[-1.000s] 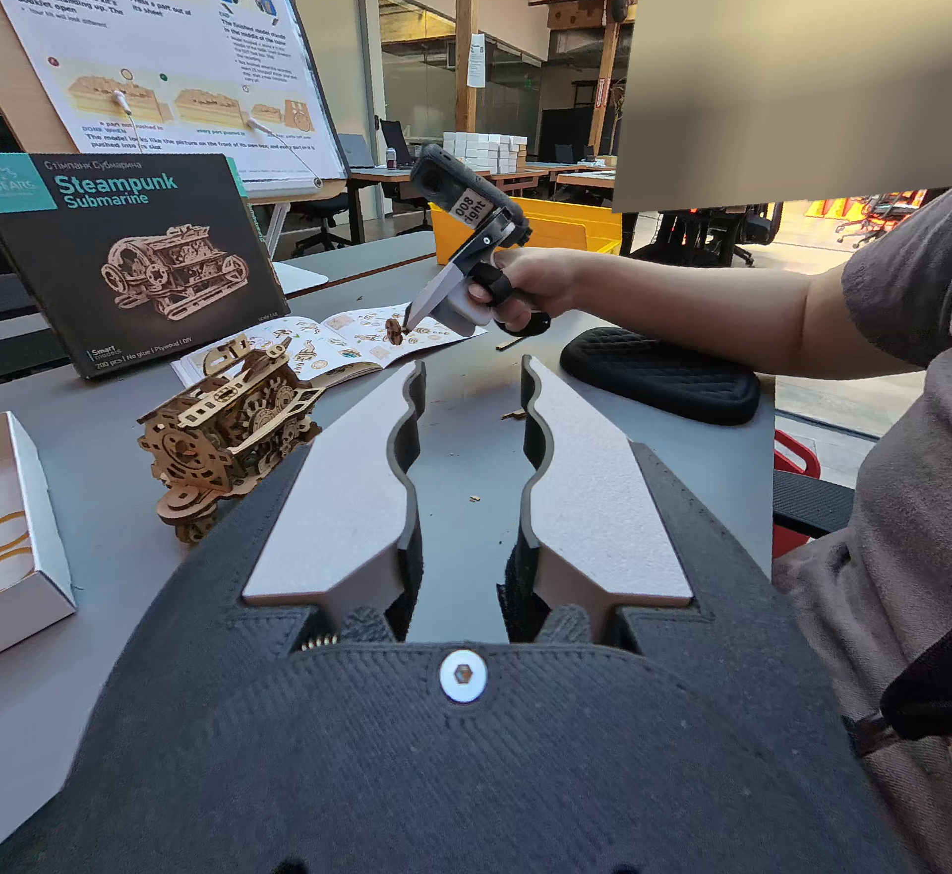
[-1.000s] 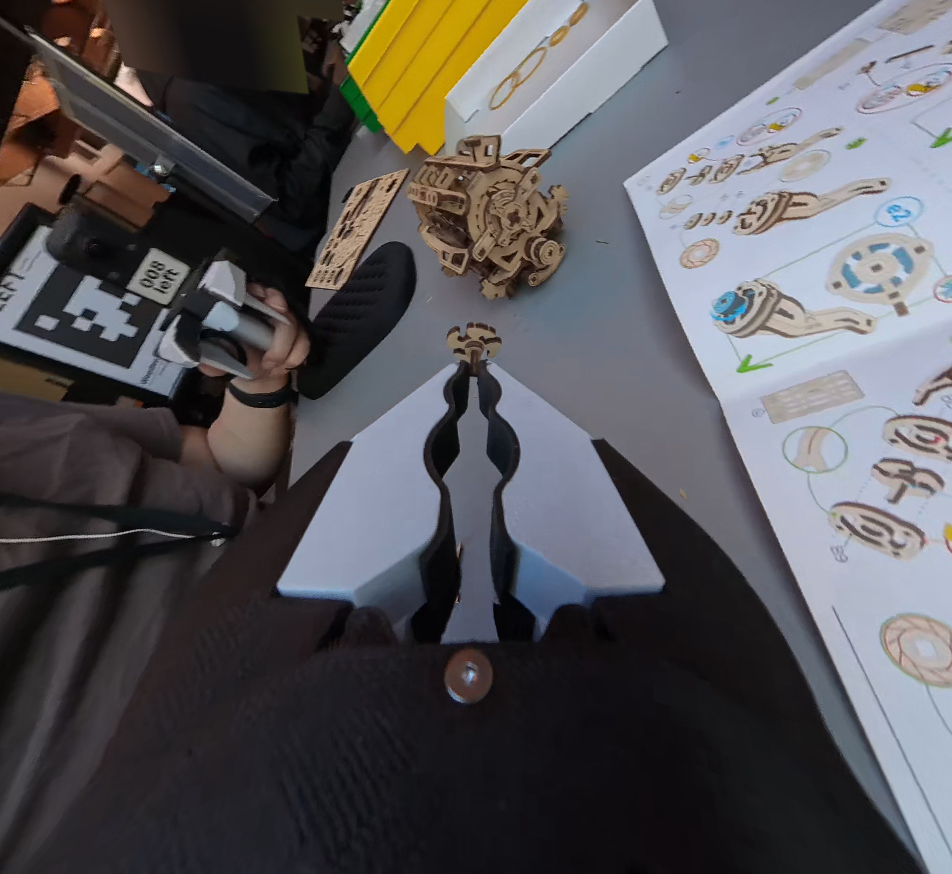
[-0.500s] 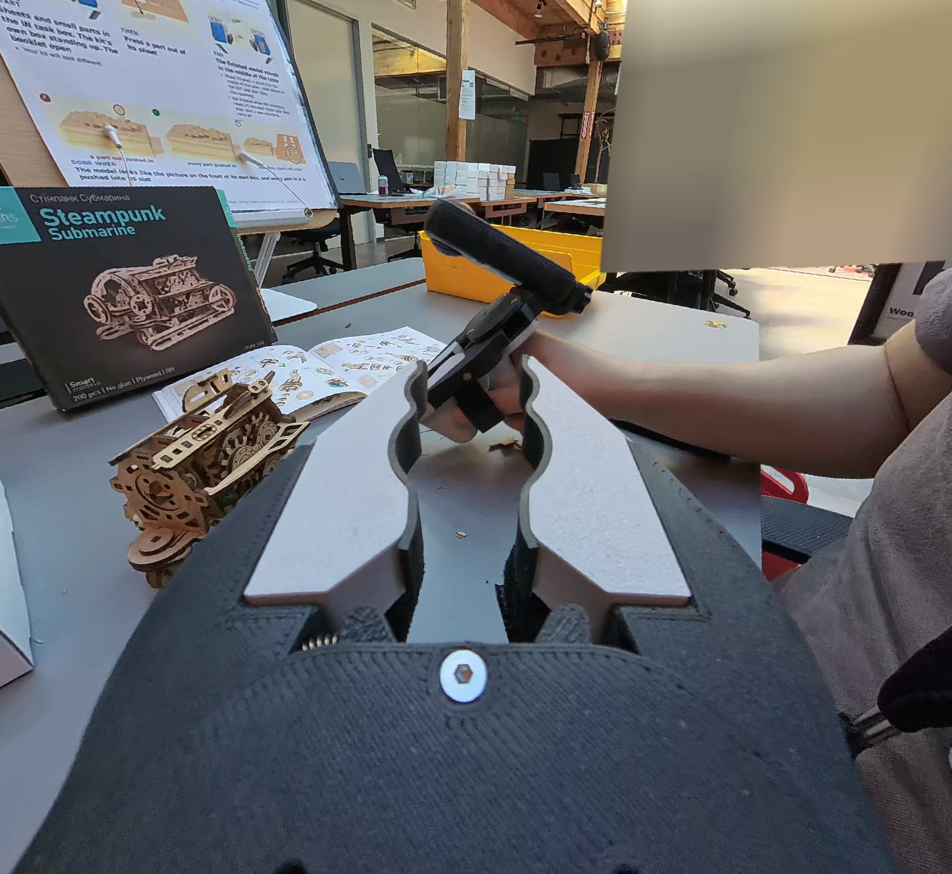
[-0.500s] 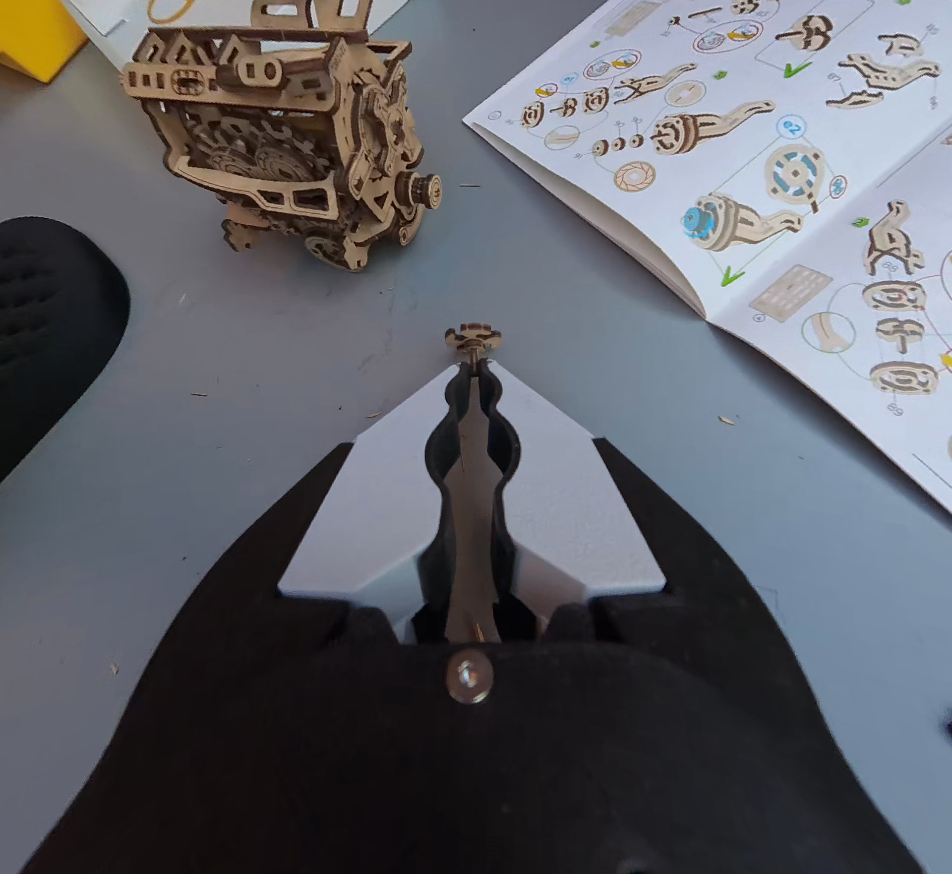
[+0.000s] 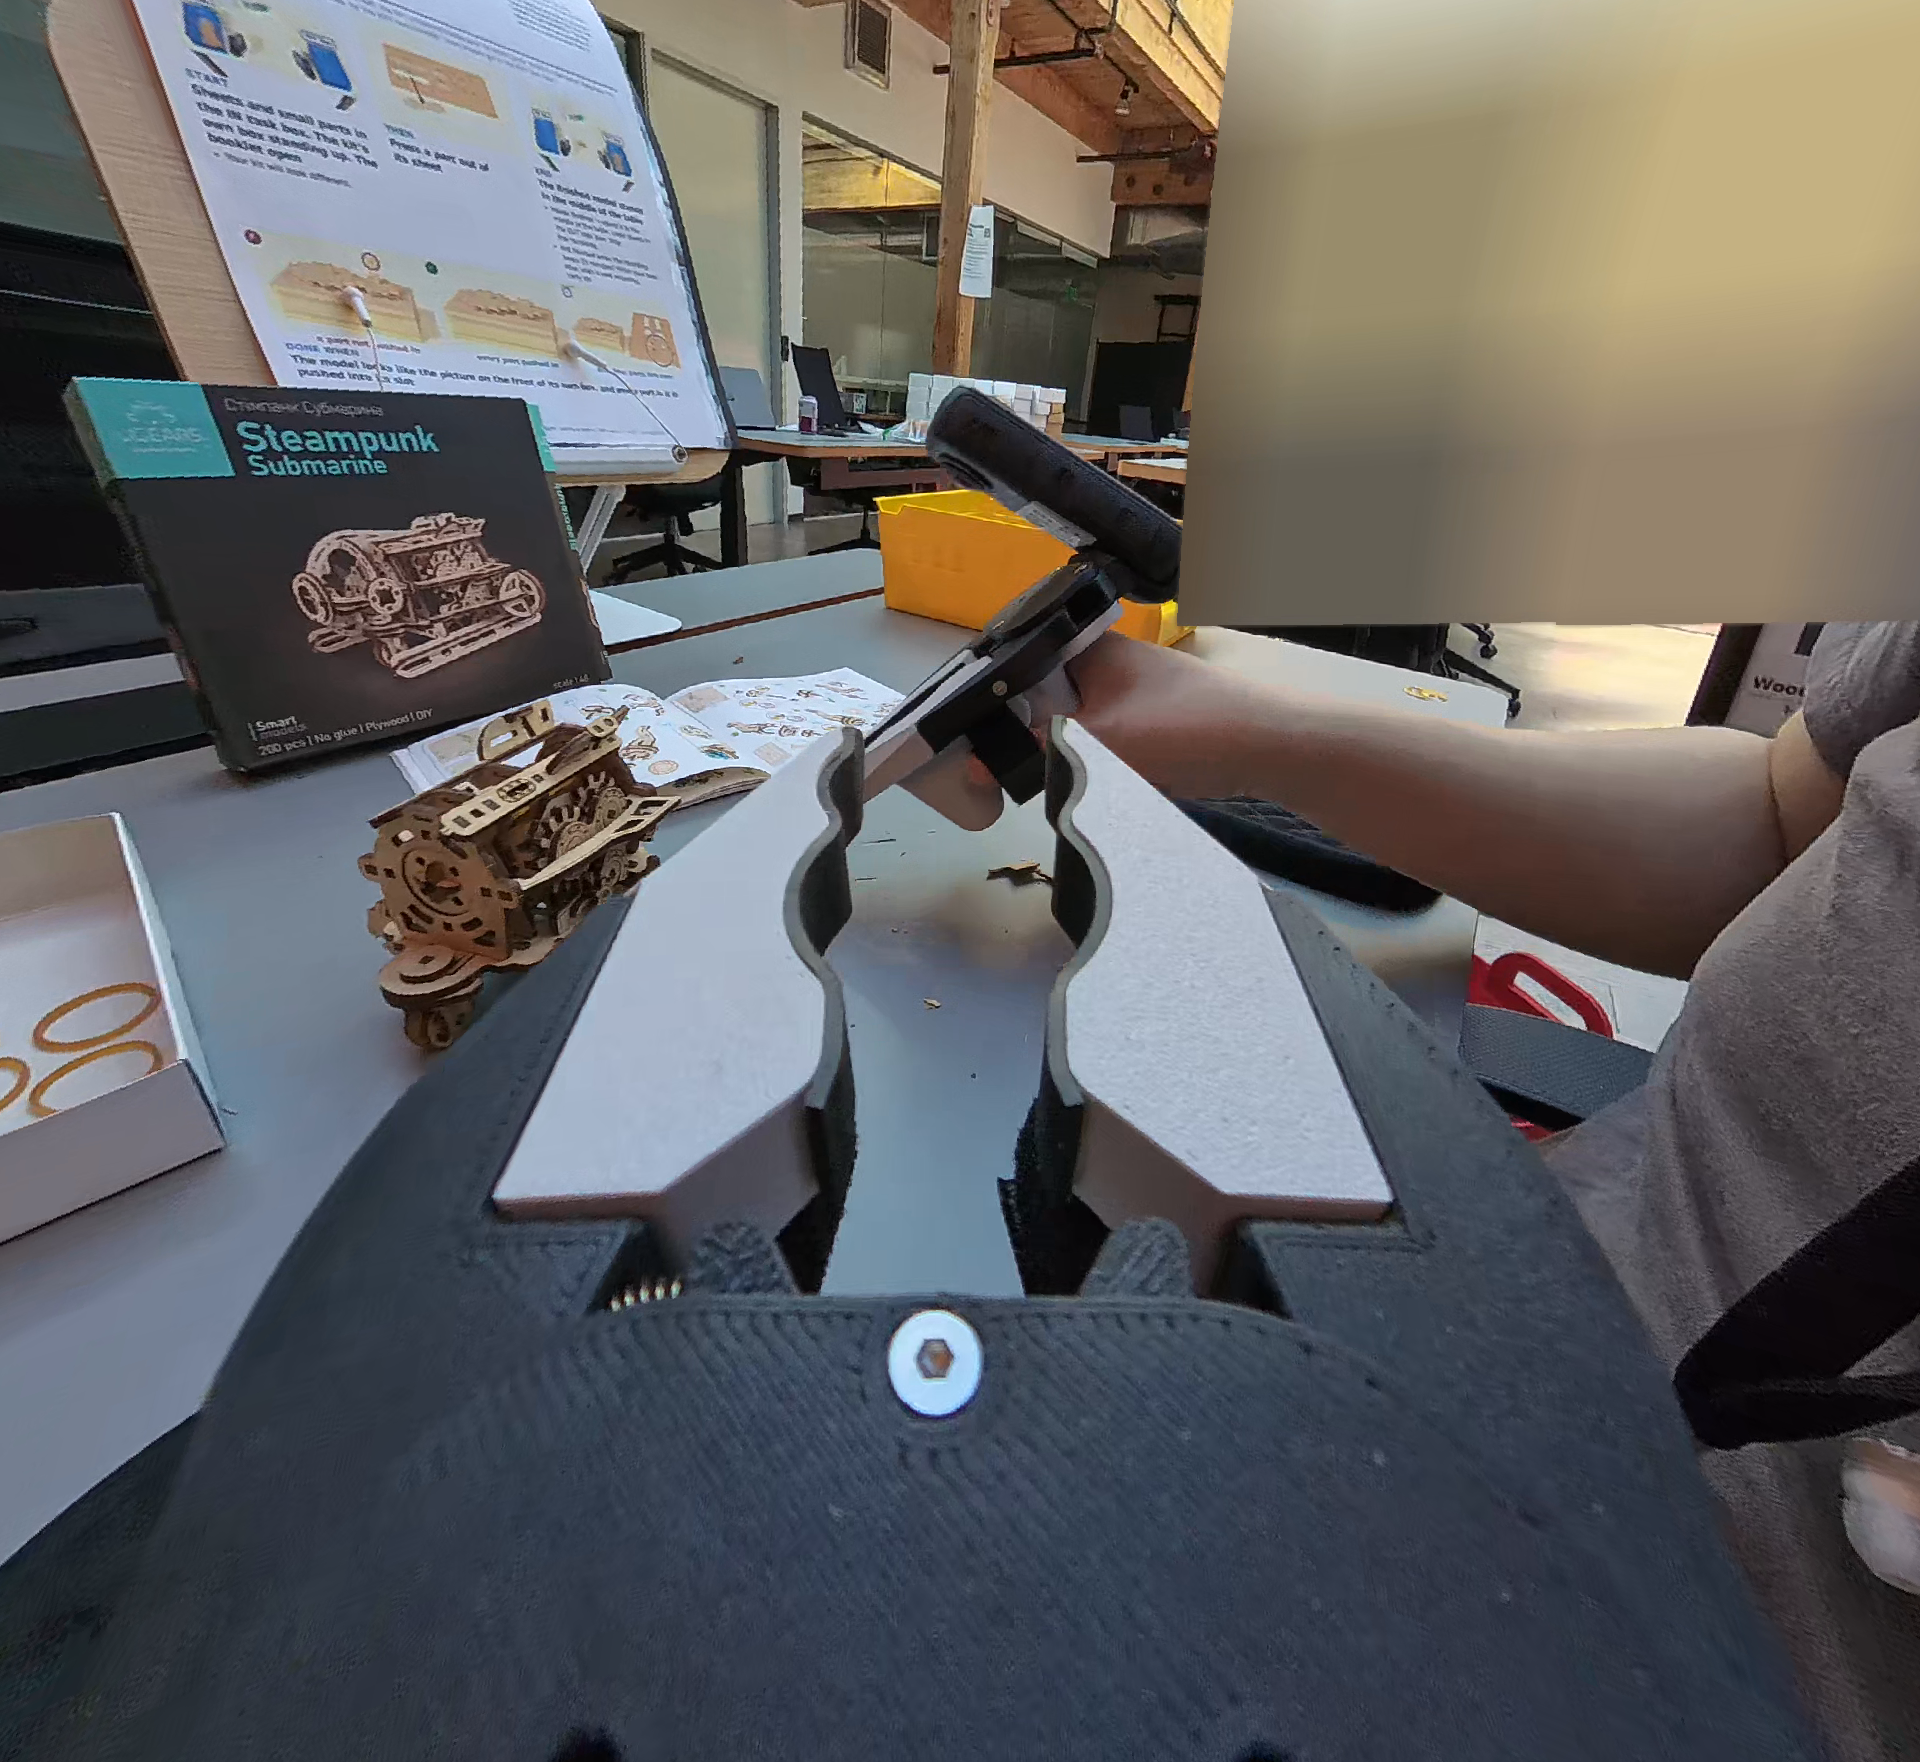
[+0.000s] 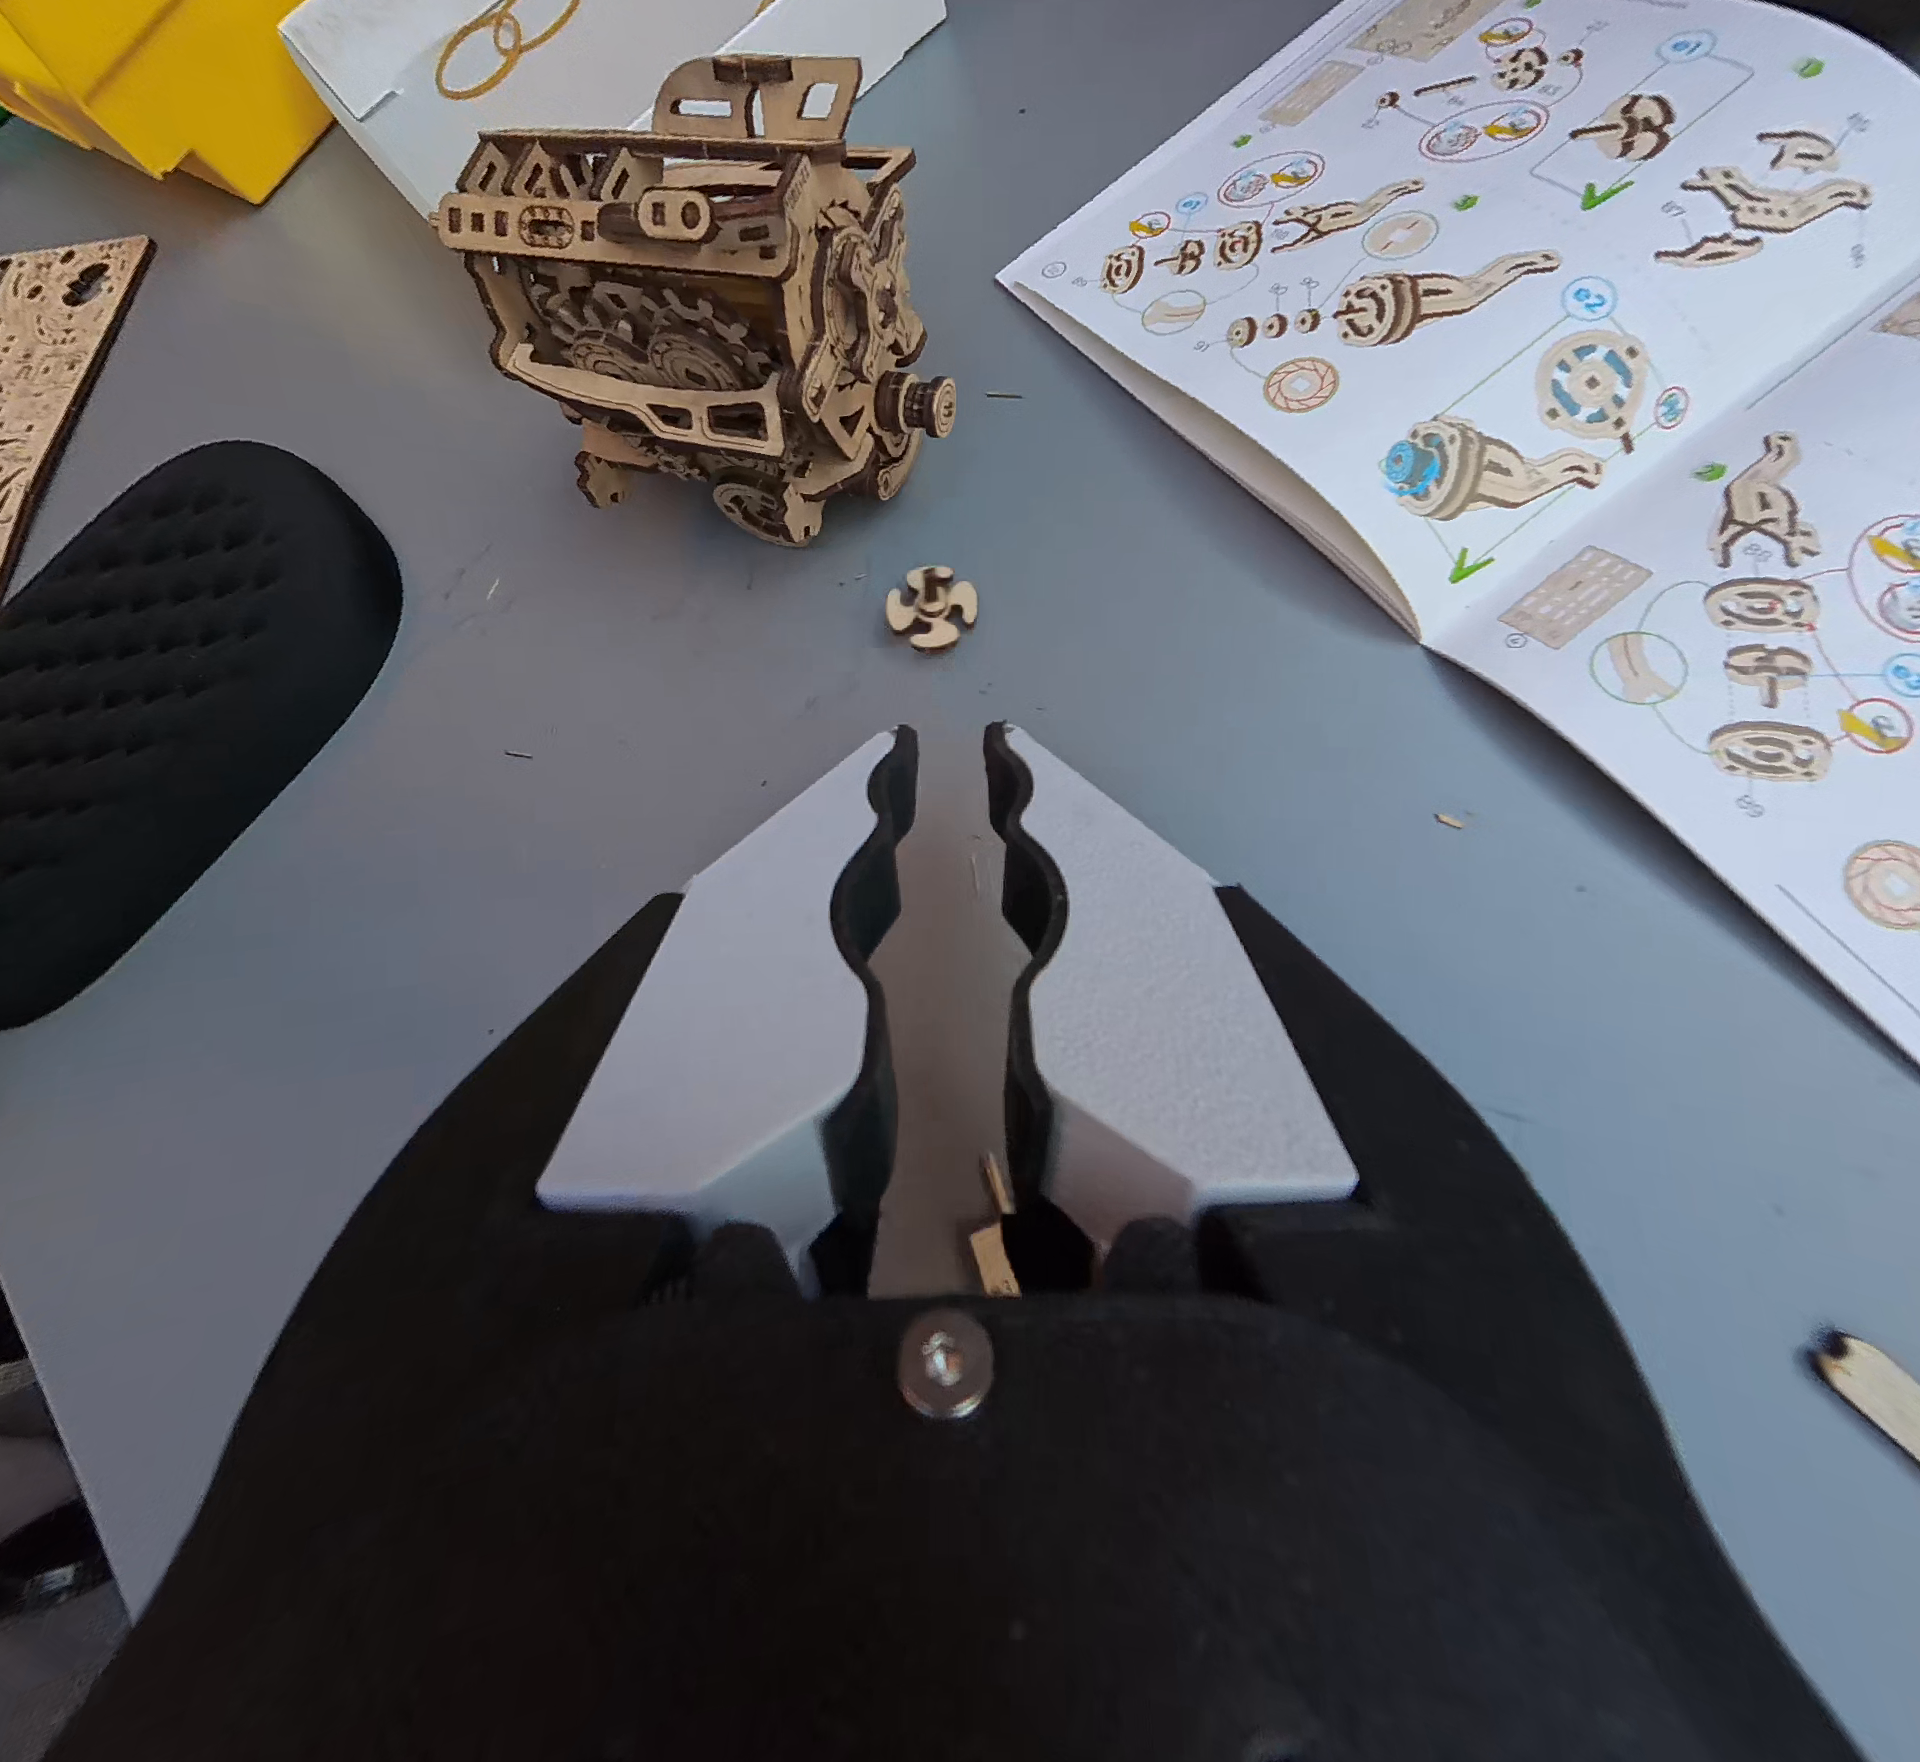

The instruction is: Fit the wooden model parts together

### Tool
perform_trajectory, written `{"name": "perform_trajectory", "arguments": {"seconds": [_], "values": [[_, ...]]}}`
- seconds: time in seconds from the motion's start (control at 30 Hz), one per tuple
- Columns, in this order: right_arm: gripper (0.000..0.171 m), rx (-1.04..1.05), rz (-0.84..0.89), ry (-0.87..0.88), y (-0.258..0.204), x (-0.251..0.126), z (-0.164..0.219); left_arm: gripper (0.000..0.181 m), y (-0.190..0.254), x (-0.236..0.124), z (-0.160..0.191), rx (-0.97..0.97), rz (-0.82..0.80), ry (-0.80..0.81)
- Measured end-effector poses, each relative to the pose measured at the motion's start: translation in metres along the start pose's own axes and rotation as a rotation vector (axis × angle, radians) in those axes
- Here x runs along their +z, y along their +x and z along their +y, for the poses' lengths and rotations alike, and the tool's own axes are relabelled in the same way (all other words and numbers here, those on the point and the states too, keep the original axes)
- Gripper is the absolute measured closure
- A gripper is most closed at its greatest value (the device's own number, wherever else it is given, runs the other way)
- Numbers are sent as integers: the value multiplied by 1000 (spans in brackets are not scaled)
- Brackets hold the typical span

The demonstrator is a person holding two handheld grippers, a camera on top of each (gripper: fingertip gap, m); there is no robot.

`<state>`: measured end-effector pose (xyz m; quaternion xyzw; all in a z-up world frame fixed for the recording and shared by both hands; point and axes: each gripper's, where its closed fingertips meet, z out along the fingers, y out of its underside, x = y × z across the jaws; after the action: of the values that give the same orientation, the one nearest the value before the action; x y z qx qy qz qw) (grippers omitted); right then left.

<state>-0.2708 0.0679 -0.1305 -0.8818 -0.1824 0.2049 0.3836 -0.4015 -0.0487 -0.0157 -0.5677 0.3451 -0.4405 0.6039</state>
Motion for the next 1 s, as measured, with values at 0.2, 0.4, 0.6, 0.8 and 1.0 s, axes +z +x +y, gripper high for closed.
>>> {"name": "perform_trajectory", "arguments": {"seconds": [0.2, 0.4, 0.6, 0.8, 1.0], "values": [[154, -143, -66, 64, 8, -18, -7, 148, -7, -2, 6, -9, -27, -25], [144, -308, -76, 79, 28, -32, -9, 148, -10, 13, 13, -8, -37, -74], [145, -314, -222, 266, 27, -58, -17, 148, -19, 39, 25, -42, -51, -106], [146, -224, -217, 253, 28, -65, -20, 148, -27, 75, 31, -58, -55, -111], [126, -193, 31, -520, 78, -110, 19, 148, -28, 98, 18, -40, -42, -138]]}}
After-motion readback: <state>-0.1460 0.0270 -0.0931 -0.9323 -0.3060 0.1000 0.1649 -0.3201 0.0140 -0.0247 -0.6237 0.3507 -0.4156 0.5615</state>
